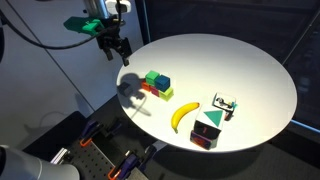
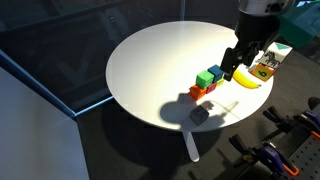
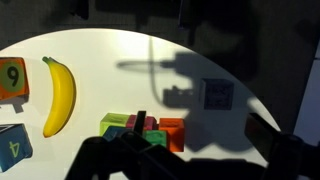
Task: Pick up the gray block and stack it on top of the blue and green blocks
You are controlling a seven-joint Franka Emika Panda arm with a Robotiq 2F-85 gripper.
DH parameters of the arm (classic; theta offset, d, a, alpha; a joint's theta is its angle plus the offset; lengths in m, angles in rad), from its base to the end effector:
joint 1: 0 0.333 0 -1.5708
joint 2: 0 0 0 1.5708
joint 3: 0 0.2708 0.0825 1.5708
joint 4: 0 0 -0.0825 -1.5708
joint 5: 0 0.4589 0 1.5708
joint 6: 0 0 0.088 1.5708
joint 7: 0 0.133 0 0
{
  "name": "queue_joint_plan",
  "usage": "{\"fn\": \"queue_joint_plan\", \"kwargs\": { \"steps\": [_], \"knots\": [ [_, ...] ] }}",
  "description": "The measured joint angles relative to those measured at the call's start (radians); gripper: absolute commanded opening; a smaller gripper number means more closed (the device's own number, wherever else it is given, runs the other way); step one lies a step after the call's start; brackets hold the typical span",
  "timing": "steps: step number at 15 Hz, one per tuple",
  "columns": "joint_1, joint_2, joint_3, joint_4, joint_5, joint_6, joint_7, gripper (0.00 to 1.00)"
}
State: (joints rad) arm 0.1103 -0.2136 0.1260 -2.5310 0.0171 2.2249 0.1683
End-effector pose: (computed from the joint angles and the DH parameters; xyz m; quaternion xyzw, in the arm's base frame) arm 0.4784 0.1117 0.2227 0.9985 0.0264 -0.0447 0.0160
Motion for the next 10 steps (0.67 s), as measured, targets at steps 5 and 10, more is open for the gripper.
{"fn": "queue_joint_plan", "kwargs": {
  "steps": [5,10],
  "knots": [
    [0.019,0.066,0.033,0.042,0.016,0.004,0.106,1.00],
    [0.033,0.138,0.036,0.052,0.017,0.068,0.099,1.00]
  ]
}}
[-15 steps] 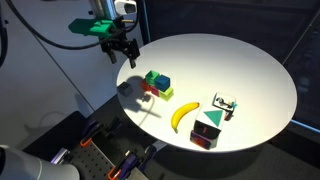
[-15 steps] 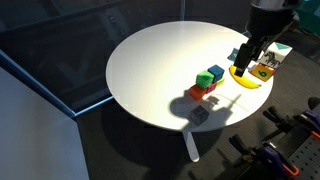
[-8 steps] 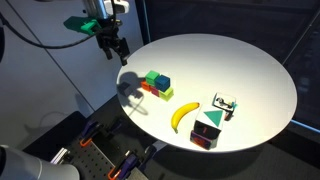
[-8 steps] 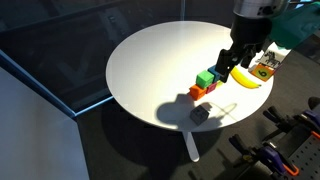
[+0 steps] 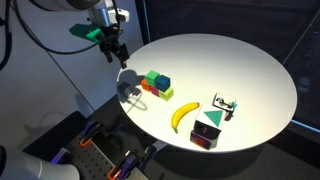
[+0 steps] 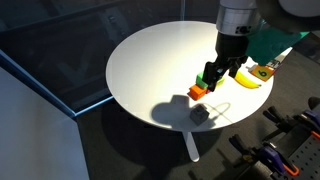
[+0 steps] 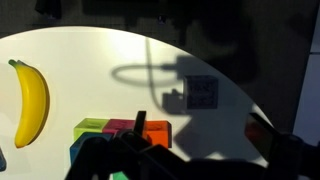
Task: Pick up the gray block and stack it on top of the blue and green blocks
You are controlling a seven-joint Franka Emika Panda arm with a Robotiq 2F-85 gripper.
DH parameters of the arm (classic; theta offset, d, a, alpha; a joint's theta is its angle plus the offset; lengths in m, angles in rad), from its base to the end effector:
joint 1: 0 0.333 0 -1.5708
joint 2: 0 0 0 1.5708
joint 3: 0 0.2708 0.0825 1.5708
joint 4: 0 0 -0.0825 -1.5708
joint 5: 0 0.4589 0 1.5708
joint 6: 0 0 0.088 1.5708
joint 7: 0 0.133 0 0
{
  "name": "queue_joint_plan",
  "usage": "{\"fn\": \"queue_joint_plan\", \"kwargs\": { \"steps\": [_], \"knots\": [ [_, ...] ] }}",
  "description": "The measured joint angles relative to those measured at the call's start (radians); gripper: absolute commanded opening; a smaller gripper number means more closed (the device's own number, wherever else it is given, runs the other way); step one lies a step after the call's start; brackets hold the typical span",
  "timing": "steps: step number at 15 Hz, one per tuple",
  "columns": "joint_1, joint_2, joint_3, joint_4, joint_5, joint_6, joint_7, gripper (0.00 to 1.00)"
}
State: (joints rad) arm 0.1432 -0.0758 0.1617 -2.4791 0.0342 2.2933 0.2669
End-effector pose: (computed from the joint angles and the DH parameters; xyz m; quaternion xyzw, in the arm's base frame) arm 0.4813 0.1508 0.1830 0.9984 0.0064 -0.0549 0.0098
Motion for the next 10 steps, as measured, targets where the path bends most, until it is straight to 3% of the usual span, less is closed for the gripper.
{"fn": "queue_joint_plan", "kwargs": {
  "steps": [10],
  "knots": [
    [0.002,0.047,0.000,0.010,-0.002,0.040,-0.019,1.00]
  ]
}}
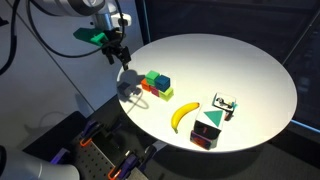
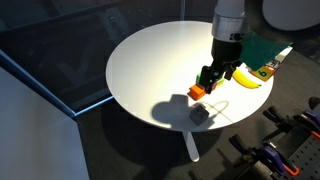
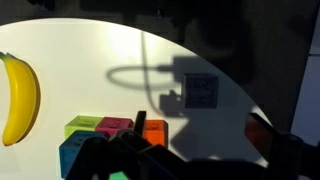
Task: Pick up the gray block and stack it on top of the blue and green blocks
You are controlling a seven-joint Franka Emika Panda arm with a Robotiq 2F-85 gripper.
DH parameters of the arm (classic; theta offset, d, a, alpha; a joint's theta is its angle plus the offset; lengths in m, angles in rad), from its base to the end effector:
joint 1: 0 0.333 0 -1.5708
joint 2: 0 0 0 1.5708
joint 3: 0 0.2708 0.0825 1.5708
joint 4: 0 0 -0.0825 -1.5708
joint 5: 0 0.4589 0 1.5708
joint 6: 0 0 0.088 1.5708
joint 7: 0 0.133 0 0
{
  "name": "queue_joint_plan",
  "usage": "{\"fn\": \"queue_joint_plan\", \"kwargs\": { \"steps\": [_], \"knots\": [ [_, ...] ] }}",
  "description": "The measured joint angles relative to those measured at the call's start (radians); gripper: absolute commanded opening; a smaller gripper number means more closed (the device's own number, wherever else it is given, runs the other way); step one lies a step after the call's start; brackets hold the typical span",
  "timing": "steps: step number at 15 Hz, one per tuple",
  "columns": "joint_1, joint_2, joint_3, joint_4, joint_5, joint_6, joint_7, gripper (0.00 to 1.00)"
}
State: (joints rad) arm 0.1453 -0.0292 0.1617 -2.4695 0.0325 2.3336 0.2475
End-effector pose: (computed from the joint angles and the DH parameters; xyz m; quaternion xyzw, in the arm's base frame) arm 0.4832 0.1535 0.1669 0.9984 0.0177 -0.0538 0.0062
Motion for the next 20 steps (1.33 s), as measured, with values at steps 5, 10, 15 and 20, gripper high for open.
{"fn": "queue_joint_plan", "kwargs": {
  "steps": [5,10,15,20],
  "knots": [
    [0.003,0.003,0.001,-0.001,-0.001,0.000,0.000,1.00],
    [0.040,0.048,0.023,-0.011,-0.093,0.069,0.001,1.00],
    [0.065,0.136,0.029,-0.033,-0.243,0.213,0.010,1.00],
    [0.067,0.207,0.015,-0.054,-0.258,0.340,0.018,1.00]
  ]
}}
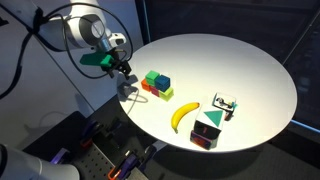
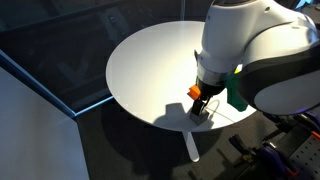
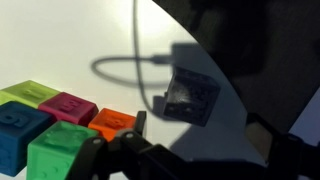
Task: Pick up the gray block and stack it on top of the blue and green blocks
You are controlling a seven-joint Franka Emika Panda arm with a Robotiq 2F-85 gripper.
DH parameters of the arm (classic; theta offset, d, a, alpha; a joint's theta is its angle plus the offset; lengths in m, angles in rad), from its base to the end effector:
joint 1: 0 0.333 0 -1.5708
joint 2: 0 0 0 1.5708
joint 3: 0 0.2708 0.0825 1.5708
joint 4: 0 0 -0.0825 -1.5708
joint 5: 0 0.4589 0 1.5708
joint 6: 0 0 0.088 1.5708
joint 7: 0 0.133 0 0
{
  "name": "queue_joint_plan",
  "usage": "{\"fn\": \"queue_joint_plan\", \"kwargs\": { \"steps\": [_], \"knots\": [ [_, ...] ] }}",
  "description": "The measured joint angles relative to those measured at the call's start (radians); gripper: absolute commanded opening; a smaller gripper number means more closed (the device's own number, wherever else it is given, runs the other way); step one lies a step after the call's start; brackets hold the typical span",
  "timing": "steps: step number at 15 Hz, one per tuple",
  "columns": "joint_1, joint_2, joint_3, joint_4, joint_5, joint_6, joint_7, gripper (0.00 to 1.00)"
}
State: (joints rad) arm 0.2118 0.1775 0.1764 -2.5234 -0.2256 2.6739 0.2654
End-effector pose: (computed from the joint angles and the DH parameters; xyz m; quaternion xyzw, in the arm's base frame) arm 0.4439 0.1934 0.0711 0.9864 0.1607 0.0010 0.0357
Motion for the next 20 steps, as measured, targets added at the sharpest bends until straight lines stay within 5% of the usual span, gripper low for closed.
{"fn": "queue_joint_plan", "kwargs": {
  "steps": [20],
  "knots": [
    [0.053,0.150,-0.050,0.050,0.159,0.118,0.086,1.00]
  ]
}}
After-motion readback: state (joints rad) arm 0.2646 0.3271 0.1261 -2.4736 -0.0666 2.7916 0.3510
